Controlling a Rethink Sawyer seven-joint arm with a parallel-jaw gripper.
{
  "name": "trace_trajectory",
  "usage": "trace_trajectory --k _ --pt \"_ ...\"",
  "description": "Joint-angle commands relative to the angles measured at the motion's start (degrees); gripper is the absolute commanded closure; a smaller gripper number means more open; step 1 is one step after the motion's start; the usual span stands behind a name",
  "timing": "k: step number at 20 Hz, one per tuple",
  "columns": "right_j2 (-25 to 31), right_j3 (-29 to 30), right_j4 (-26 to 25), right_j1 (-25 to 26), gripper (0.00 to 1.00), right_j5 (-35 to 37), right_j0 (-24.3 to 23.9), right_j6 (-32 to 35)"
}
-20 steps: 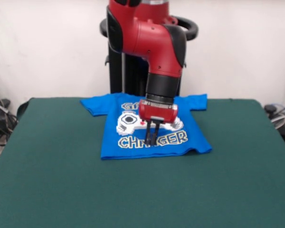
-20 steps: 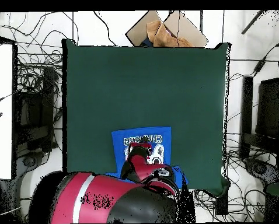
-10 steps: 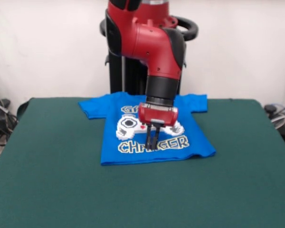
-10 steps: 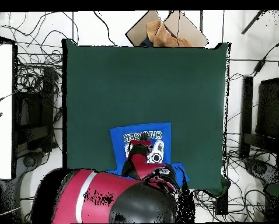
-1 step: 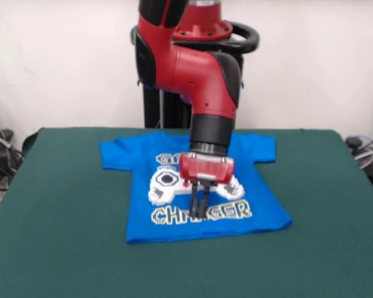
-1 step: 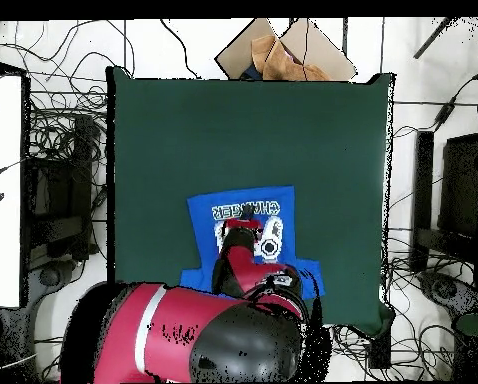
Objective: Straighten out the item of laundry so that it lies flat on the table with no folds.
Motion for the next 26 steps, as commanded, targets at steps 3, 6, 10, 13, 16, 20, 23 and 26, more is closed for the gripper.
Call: trace_trajectory --k 3,6,10,13,16,20,23,26 --pt "8.57 -16.57 9.99 4.88 1.00 8.13 0.55 6.38" --pt "8.87 -15.03 10.15 2.15 1.00 16.67 0.50 6.14" --pt "10.55 -12.81 11.47 -4.28 1.00 38.39 -0.41 4.35" --pt "12.12 -11.75 12.59 -9.96 1.00 57.33 -1.77 2.89" --pt "11.07 -11.32 12.28 -14.61 1.00 63.85 -1.33 2.14" --pt "11.45 -11.20 11.46 -17.87 1.00 68.80 -1.79 2.59" --pt "11.82 -10.76 10.28 -19.00 1.00 67.53 -2.25 3.13" --pt "12.02 -10.65 9.41 -19.24 1.00 66.82 -2.41 3.51"
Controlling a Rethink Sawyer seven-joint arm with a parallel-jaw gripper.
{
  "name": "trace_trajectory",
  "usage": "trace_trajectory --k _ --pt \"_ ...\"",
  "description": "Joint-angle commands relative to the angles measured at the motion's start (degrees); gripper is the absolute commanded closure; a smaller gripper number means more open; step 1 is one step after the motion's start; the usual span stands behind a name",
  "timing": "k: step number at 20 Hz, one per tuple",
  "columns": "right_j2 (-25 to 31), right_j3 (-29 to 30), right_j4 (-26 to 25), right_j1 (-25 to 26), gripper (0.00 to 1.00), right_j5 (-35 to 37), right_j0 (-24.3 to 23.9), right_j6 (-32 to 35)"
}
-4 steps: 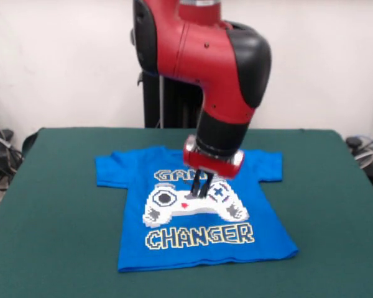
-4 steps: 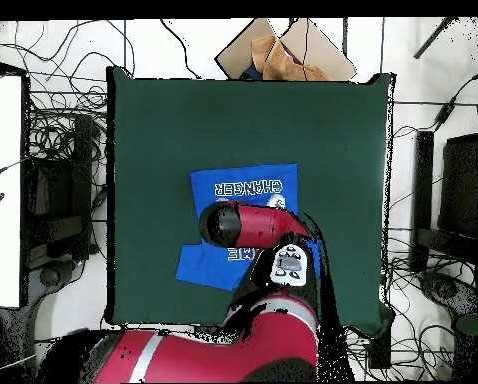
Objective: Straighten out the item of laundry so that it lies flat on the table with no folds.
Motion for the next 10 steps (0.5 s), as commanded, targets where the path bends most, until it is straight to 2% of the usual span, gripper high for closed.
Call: trace_trajectory --k 1,2,4,10 --pt "6.25 -1.91 0.34 -3.12 1.00 -0.67 -1.38 3.63" --pt "6.32 -1.88 0.05 -3.20 1.00 -0.90 -1.43 3.76" --pt "7.79 3.96 0.51 -5.81 1.00 -4.15 -2.64 5.04" --pt "10.28 10.69 0.43 -9.98 1.00 -7.33 -5.44 5.57"
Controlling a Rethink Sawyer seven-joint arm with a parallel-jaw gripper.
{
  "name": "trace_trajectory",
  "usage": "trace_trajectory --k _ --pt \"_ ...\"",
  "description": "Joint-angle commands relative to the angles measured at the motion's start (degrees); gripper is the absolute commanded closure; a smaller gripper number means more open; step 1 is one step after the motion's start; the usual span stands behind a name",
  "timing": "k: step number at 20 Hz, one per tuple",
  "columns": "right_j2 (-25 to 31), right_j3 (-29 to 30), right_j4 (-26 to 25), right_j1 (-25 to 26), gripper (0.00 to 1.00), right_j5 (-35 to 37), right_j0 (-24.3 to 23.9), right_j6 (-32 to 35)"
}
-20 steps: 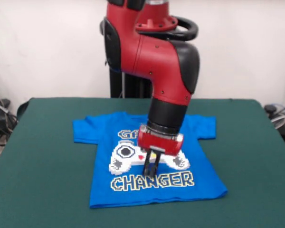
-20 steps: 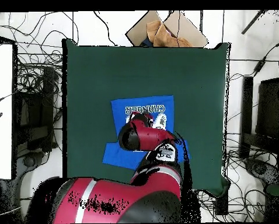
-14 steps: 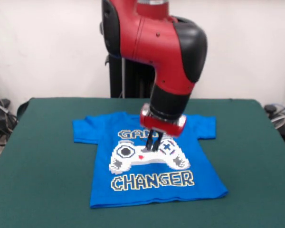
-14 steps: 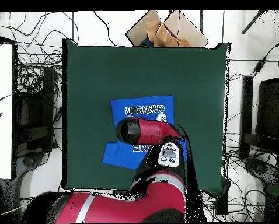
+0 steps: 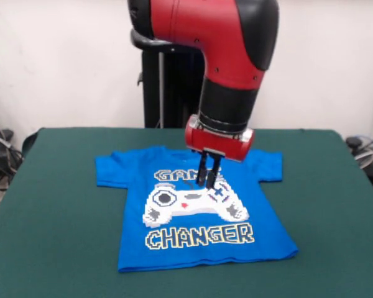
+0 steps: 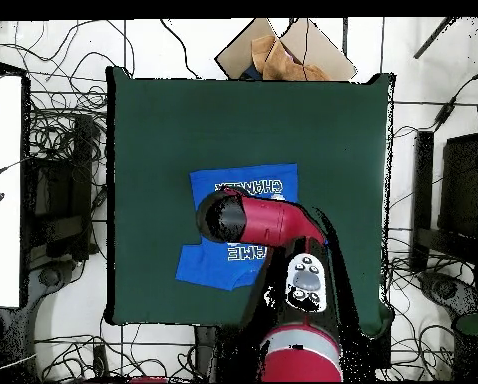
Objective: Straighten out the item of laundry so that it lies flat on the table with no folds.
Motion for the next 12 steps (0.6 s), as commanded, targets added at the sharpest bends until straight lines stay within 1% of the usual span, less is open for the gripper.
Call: trace_trajectory --k 1,4,7,10,11,12 --pt "7.04 9.28 0.29 -5.13 1.00 -1.79 -2.92 5.74" --pt "7.23 12.97 0.52 -9.35 1.00 0.00 -3.81 5.36" --pt "7.43 15.39 0.93 -12.73 1.00 3.77 -4.61 4.04" --pt "7.72 16.07 0.41 -12.96 1.00 3.46 -4.98 3.95" --pt "9.04 16.84 -0.85 -11.12 1.00 1.14 -6.49 2.78" --pt "9.32 16.86 -1.19 -10.50 1.00 0.39 -6.86 2.58"
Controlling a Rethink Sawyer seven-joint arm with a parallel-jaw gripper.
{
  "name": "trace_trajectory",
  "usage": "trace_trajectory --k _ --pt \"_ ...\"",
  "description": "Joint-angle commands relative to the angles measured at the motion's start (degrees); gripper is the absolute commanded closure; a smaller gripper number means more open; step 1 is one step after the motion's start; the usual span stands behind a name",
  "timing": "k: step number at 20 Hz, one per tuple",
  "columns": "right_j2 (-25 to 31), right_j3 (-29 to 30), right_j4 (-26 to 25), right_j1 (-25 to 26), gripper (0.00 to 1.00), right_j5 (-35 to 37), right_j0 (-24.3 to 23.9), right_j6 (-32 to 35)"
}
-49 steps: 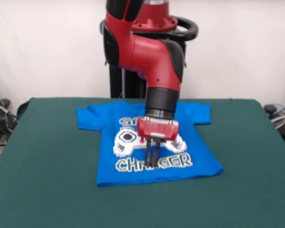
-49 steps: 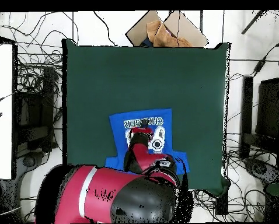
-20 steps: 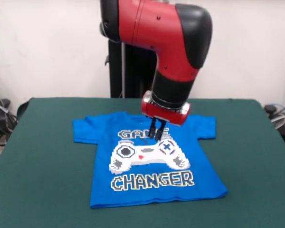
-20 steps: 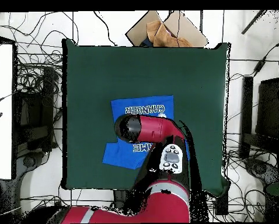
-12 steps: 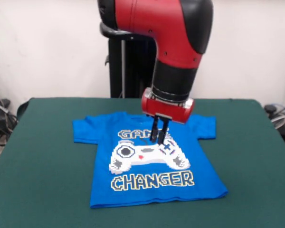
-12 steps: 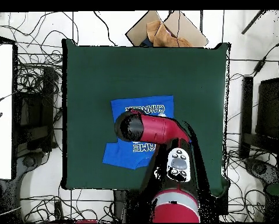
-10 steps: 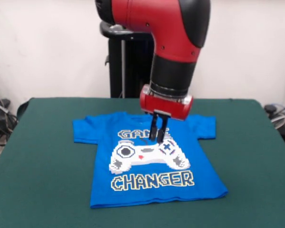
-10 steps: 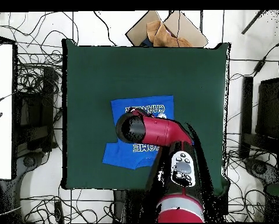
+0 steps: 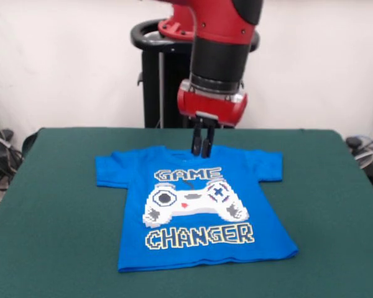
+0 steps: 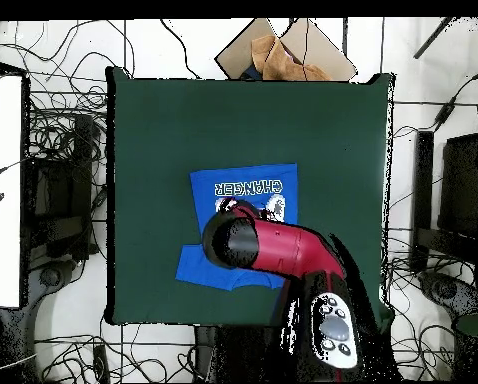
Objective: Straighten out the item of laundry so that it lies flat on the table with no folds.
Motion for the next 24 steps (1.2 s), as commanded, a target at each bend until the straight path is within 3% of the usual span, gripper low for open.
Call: trace_trajectory --k 1,7,12,20,24 --pt "6.30 6.91 -1.32 -0.79 1.00 2.54 -2.23 2.76" --pt "5.06 6.56 -1.19 -2.53 1.00 3.29 -0.46 3.70" --pt "0.67 5.87 -4.20 -1.34 1.00 -0.91 0.07 4.20" --pt "3.88 10.44 -5.73 -5.96 1.00 0.00 -6.42 1.67" --pt "6.72 10.73 -7.27 -4.95 1.00 -0.56 -11.56 -0.64"
